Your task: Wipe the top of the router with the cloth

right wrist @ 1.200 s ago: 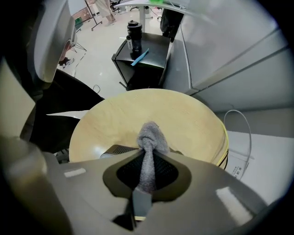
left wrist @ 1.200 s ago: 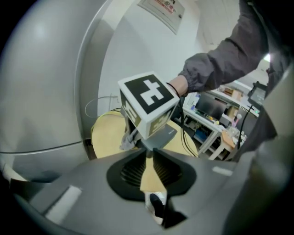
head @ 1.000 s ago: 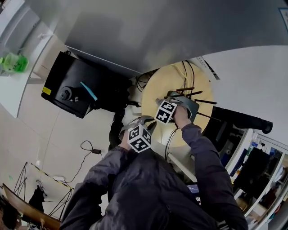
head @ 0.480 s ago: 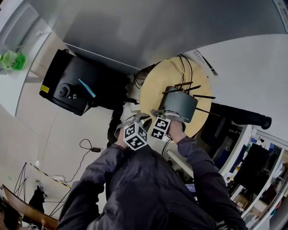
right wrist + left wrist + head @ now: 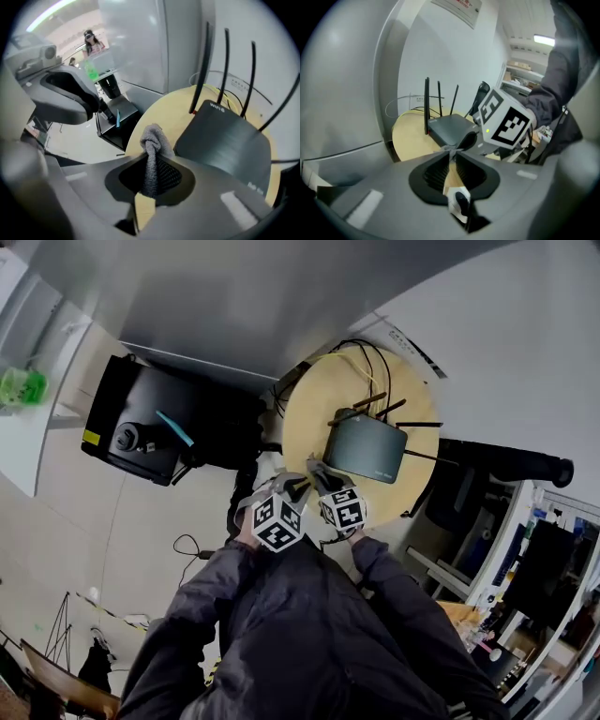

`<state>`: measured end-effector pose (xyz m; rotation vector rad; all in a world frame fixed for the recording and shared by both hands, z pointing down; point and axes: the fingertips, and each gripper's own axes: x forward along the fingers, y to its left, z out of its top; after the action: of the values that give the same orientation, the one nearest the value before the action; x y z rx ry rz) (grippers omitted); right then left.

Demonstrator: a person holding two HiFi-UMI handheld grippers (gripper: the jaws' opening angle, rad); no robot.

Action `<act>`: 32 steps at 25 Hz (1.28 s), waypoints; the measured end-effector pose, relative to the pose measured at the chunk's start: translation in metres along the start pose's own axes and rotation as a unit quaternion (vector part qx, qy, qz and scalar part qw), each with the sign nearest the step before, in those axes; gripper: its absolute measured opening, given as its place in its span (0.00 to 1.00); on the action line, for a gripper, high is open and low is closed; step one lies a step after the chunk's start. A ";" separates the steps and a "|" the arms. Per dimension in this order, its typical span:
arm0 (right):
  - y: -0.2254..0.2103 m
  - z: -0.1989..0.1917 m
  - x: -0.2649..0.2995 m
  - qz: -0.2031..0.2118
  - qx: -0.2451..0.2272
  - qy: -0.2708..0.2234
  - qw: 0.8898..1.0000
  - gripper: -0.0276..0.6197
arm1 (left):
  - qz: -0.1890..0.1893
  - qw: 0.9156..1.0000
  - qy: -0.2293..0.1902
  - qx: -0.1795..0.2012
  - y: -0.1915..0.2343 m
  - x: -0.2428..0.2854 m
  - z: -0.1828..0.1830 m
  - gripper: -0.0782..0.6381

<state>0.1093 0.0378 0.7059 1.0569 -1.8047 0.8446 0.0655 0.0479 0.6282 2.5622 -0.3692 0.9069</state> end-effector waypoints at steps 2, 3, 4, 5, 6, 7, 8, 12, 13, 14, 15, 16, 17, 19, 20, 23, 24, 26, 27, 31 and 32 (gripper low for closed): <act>0.000 -0.007 0.006 0.011 0.074 -0.005 0.997 0.09 | 0.000 1.000 0.005 0.007 -0.002 0.003 0.001 0.18; -0.003 -0.009 0.008 0.017 0.116 -0.010 0.993 0.09 | 0.000 1.000 0.007 0.010 -0.003 0.005 0.002 0.18; -0.006 -0.011 0.008 0.023 0.156 -0.017 0.987 0.09 | 0.002 1.000 0.009 0.012 -0.004 0.007 0.004 0.18; -0.010 -0.012 0.007 0.028 0.189 -0.027 0.981 0.09 | 0.003 1.000 0.010 0.014 -0.005 0.008 0.006 0.18; -0.015 -0.013 0.005 0.032 0.214 -0.037 0.976 0.09 | 0.004 1.000 0.012 0.016 -0.006 0.010 0.007 0.18; -0.019 -0.014 0.004 0.034 0.231 -0.044 0.971 0.09 | 0.005 1.000 0.014 0.017 -0.007 0.011 0.008 0.18; -0.024 -0.016 0.002 0.035 0.242 -0.048 0.969 0.09 | 0.006 1.000 0.016 0.018 -0.007 0.012 0.009 0.18; -0.053 -0.030 -0.012 0.019 0.274 -0.060 0.960 0.09 | 0.007 1.000 0.020 0.013 -0.016 0.020 0.011 0.18; -0.061 -0.034 -0.016 0.016 0.281 -0.062 0.958 0.09 | 0.006 1.000 0.021 0.012 -0.019 0.022 0.012 0.18; -0.068 -0.040 -0.018 0.014 0.286 -0.063 0.956 0.09 | 0.005 1.000 0.023 0.012 -0.022 0.025 0.013 0.18; -0.076 -0.048 -0.021 0.011 0.292 -0.062 0.954 0.09 | 0.004 1.000 0.024 0.014 -0.026 0.029 0.014 0.18; -0.084 -0.056 -0.023 0.008 0.296 -0.061 0.953 0.09 | 0.002 1.000 0.026 0.018 -0.030 0.033 0.016 0.18; -0.092 -0.063 -0.027 0.003 0.300 -0.060 0.952 0.09 | 0.000 0.999 0.027 0.022 -0.034 0.036 0.018 0.18; -0.109 -0.075 -0.034 -0.005 0.307 -0.061 0.950 0.09 | -0.003 0.999 0.026 0.030 -0.041 0.042 0.024 0.18; -0.117 -0.081 -0.037 -0.009 0.310 -0.062 0.949 0.09 | -0.004 0.999 0.025 0.033 -0.045 0.045 0.027 0.18; -0.141 -0.101 -0.047 -0.023 0.320 -0.062 0.945 0.09 | -0.004 0.999 0.027 0.037 -0.052 0.051 0.032 0.18; -0.149 -0.109 -0.050 -0.029 0.324 -0.060 0.944 0.09 | -0.004 0.999 0.028 0.037 -0.054 0.054 0.033 0.18; -0.167 -0.125 -0.058 -0.045 0.330 -0.056 0.941 0.09 | -0.005 0.999 0.031 0.036 -0.058 0.057 0.033 0.18; -0.176 -0.133 -0.061 -0.053 0.333 -0.053 0.940 0.09 | -0.004 0.999 0.032 0.037 -0.059 0.059 0.033 0.18; -0.194 -0.148 -0.068 -0.062 0.315 -0.047 0.946 0.09 | 0.001 0.999 0.034 0.041 -0.058 0.064 0.036 0.18; -0.193 -0.147 -0.068 -0.058 0.301 -0.045 0.951 0.09 | 0.002 0.999 0.034 0.041 -0.057 0.064 0.038 0.18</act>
<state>0.3506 0.1049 0.7279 1.5889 -1.5662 1.3352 0.1552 0.0741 0.6272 2.5983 -0.3249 1.0276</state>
